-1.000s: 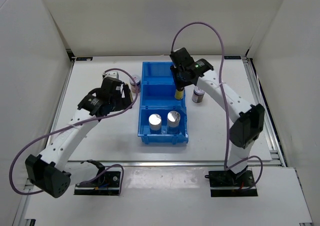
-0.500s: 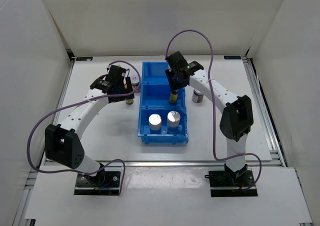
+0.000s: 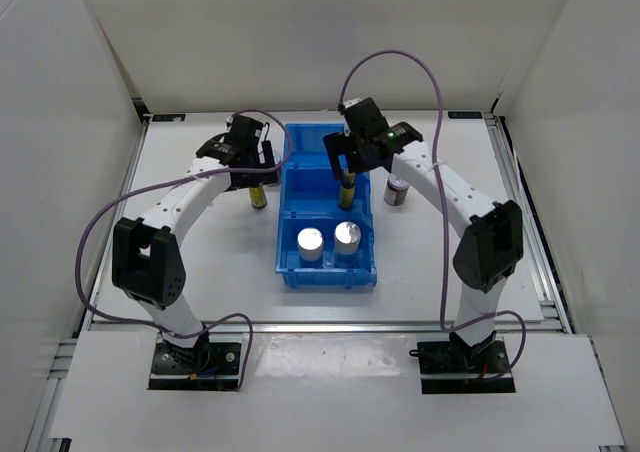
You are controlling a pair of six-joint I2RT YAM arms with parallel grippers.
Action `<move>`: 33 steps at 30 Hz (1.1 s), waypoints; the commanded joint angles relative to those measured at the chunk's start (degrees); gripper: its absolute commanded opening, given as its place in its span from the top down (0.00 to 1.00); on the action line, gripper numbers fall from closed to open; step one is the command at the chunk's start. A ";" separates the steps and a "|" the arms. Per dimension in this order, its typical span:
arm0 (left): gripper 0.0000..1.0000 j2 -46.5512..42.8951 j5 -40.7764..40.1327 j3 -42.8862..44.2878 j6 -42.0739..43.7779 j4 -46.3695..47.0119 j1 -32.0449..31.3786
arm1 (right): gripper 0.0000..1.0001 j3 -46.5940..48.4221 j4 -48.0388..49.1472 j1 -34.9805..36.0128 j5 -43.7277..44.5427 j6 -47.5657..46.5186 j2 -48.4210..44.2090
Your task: Organize the condiment bottles
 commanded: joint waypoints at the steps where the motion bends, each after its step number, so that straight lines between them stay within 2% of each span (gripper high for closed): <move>1: 0.00 0.42 -0.20 3.70 0.82 1.24 0.36 | 0.00 0.62 2.05 -0.02 -0.32 -0.10 -6.58; 8: 0.21 6.84 2.70 8.36 1.87 1.77 3.09 | 0.00 -1.75 0.91 0.51 -1.54 -0.10 -13.86; 9: 0.29 8.50 2.70 9.23 2.40 1.77 3.70 | 0.00 -2.36 0.91 0.51 -1.55 -0.10 -14.57; 12: 0.42 10.88 4.72 10.03 2.93 1.77 4.31 | 0.00 -4.04 0.91 0.51 -0.94 -0.10 -16.95; 13: 0.44 11.67 4.73 10.03 2.93 1.77 4.32 | 0.00 -4.73 0.91 0.51 -0.94 -0.10 -16.95; 14: 0.47 11.68 4.73 10.03 2.93 1.77 4.32 | 0.00 -4.74 0.30 0.51 -0.33 -0.10 -17.65; 19: 0.78 9.49 4.73 10.03 2.93 1.77 4.32 | 0.00 -6.05 -0.23 0.51 0.30 -0.10 -18.80; 22: 0.89 6.16 3.59 10.64 3.46 1.25 4.32 | 0.00 -7.28 -0.23 0.51 0.30 0.52 -19.33; 28: 0.89 -2.10 4.11 13.72 5.30 1.25 2.74 | 0.00 -9.75 -0.23 0.51 0.99 2.19 -20.38; 33: 0.89 -4.23 6.56 17.23 5.83 1.25 -0.42 | 0.00 -11.60 -0.23 0.51 2.05 2.72 -20.91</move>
